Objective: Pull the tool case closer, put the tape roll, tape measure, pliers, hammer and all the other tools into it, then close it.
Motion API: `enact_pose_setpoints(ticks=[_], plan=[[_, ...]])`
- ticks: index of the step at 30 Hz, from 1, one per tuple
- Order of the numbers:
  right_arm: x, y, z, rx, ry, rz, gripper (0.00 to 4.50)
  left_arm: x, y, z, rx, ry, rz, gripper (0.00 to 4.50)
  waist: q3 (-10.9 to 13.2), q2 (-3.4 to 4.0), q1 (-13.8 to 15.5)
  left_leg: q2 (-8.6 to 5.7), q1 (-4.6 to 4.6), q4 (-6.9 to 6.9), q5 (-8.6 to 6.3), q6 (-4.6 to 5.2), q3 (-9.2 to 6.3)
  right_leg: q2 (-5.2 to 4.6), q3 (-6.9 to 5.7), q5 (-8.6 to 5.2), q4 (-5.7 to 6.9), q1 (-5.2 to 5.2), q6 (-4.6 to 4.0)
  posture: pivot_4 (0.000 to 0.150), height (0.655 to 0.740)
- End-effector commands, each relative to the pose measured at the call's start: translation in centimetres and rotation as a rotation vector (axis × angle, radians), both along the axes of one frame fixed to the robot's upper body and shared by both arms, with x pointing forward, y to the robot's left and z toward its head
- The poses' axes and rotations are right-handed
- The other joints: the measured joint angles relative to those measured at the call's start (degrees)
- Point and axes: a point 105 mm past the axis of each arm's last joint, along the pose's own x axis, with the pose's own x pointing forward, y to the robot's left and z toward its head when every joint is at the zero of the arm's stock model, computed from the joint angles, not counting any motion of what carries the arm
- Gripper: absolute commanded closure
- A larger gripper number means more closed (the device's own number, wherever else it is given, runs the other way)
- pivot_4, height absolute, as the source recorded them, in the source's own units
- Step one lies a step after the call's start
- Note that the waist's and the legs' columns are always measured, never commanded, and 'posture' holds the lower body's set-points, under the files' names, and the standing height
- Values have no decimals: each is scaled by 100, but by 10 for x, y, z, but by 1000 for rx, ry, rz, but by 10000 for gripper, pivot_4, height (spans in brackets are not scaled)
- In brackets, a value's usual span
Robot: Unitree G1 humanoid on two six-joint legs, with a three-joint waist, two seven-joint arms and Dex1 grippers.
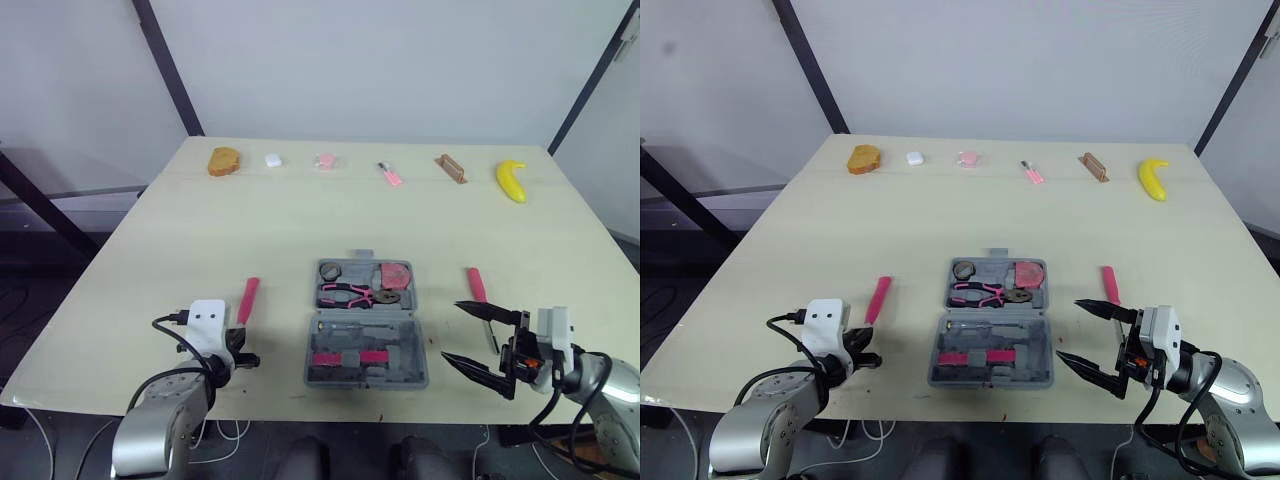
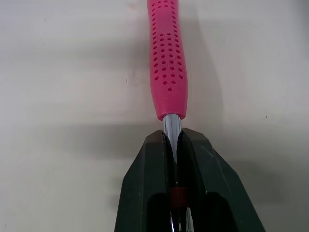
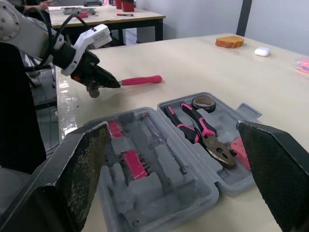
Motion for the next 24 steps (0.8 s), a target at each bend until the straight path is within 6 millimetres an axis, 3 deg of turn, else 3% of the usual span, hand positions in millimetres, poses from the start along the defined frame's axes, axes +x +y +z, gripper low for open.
enact_pose_setpoints(ticks=[1,19,24], plan=[[-2,3,8,9,-25,31,0,1,-3,8,-18,-36,-15,44433,0,0,0,0,0,0,0,0,0,0,0,0,0,0,0,1500,7400],[-26,4,5,-109,50,254,0,-3,1,-1,-33,-24,-40,44433,1,-2,-16,-2,0,0,0,0,0,3,0,-1,-3,0,-1,1500,7400],[-25,5,2,-111,46,250,0,-3,-3,7,-22,-47,-52,27390,2,-3,-18,-1,-1,0,0,0,0,3,0,-1,-4,0,0,1500,7400]])
